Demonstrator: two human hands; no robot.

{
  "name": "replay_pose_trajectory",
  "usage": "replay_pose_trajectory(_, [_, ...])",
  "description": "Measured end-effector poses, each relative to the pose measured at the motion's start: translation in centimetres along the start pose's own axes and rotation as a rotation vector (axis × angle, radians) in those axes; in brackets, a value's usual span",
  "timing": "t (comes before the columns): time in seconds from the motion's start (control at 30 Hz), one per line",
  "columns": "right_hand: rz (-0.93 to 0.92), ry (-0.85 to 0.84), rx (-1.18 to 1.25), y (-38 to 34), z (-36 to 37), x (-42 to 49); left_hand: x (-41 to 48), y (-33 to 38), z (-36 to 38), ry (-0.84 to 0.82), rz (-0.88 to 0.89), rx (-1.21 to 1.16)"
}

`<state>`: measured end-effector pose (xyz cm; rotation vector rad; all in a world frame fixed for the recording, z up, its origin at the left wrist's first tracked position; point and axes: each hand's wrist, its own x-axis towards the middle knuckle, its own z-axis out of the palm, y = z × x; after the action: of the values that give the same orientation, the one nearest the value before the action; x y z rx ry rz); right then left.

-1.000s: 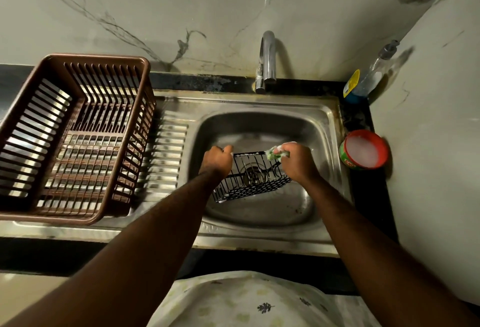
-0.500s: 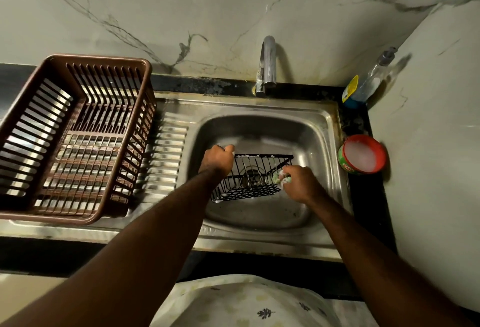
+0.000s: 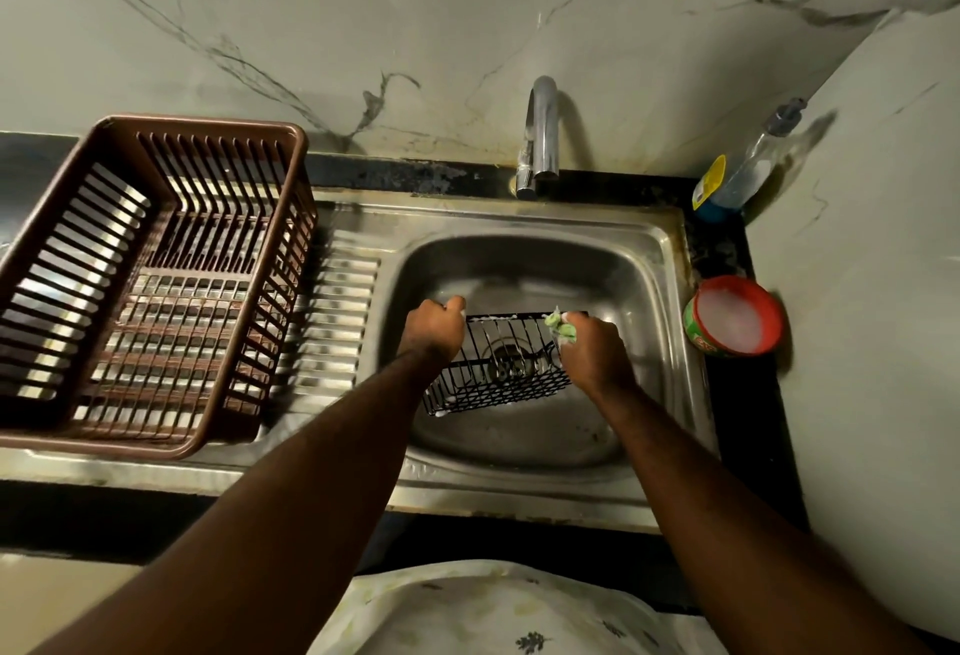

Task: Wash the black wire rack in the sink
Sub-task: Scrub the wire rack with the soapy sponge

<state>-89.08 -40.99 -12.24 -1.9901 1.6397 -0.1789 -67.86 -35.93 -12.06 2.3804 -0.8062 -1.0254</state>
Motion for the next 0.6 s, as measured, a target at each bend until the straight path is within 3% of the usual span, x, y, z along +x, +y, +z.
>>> replay_pose_trajectory(0.3, [0.095, -0.216, -0.114, 2.6, -1.5, -1.1, 0.2, -0.1, 0.1, -0.017, 0.028, -0.018])
replay_pose_trajectory(0.47, [0.049, 0.062, -0.014, 2.9, -2.6, 1.6, -0.2, -0.7, 0.1, -0.027, 0.047, 0.002])
replay_pose_trajectory(0.6, [-0.1, 0.089, 0.053, -1.2, -0.2, 2.6, -0.3, -0.9, 0.1, -0.036, 0.098, 0.093])
